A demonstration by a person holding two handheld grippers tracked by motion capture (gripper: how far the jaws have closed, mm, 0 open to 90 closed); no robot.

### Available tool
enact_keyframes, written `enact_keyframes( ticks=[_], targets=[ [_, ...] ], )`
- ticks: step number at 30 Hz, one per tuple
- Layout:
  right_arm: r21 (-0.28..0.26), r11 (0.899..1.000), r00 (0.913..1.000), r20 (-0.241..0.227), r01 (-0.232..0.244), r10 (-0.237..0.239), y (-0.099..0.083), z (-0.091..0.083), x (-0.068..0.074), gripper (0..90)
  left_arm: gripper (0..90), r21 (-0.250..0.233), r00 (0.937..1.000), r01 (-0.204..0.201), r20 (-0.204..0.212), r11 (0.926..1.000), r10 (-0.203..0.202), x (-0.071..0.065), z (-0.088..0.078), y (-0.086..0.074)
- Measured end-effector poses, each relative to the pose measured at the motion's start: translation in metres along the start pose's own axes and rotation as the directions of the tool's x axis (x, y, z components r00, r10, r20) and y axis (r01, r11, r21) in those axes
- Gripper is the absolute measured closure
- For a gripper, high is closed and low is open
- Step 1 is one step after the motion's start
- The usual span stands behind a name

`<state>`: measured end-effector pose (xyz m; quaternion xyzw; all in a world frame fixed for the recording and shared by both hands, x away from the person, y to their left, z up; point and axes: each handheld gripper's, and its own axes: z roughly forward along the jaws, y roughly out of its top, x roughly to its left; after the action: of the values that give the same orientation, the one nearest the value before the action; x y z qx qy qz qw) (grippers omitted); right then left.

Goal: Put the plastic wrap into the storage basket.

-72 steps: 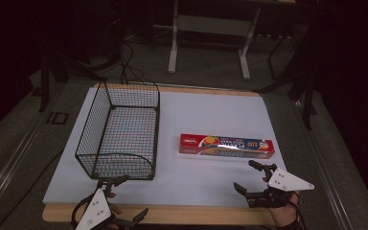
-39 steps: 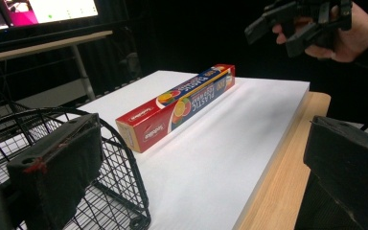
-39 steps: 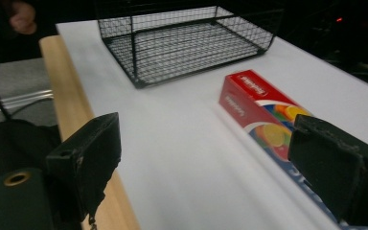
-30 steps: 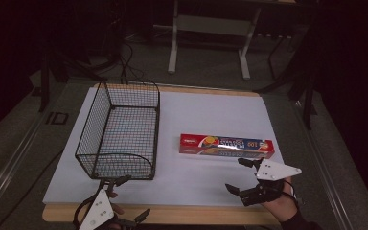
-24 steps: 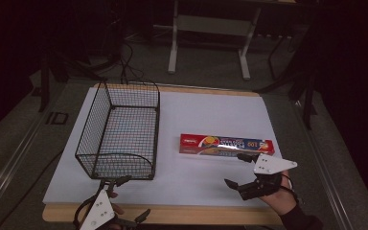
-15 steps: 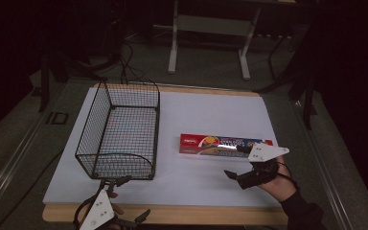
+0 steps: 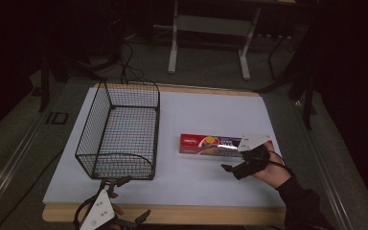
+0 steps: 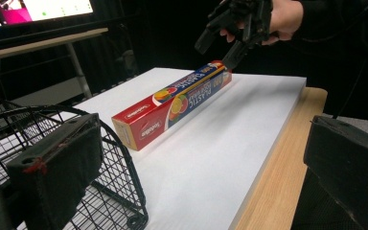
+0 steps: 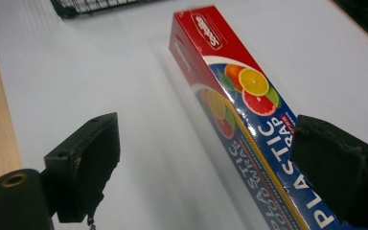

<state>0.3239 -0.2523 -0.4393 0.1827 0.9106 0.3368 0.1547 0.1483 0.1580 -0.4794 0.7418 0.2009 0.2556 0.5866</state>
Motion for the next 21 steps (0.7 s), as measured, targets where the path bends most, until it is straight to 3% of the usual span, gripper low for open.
enact_keyframes(
  ticks=[10,14,17,21],
  targets=[
    [0.090,0.996,0.9997,0.001,0.024,-0.024,0.007,0.015,-0.020,10.4,0.5,0.002,1.0000,0.001,0.003,1.0000,-0.001,0.000,0.000,0.000],
    [0.107,0.994,0.9994,0.024,0.024,-0.026,0.007,0.021,-0.027,10.3,0.5,0.003,1.0000,0.002,0.004,1.0000,-0.002,0.000,0.001,0.000],
    [0.140,0.989,0.9978,0.033,0.053,-0.058,0.007,0.027,-0.031,10.3,0.5,0.006,1.0000,0.002,0.005,1.0000,-0.002,0.000,0.000,0.000],
    [0.184,0.981,0.9982,0.016,0.053,-0.057,0.009,0.034,-0.037,10.4,0.5,0.008,1.0000,0.001,0.004,1.0000,-0.001,0.000,0.000,-0.001]
  ],
)
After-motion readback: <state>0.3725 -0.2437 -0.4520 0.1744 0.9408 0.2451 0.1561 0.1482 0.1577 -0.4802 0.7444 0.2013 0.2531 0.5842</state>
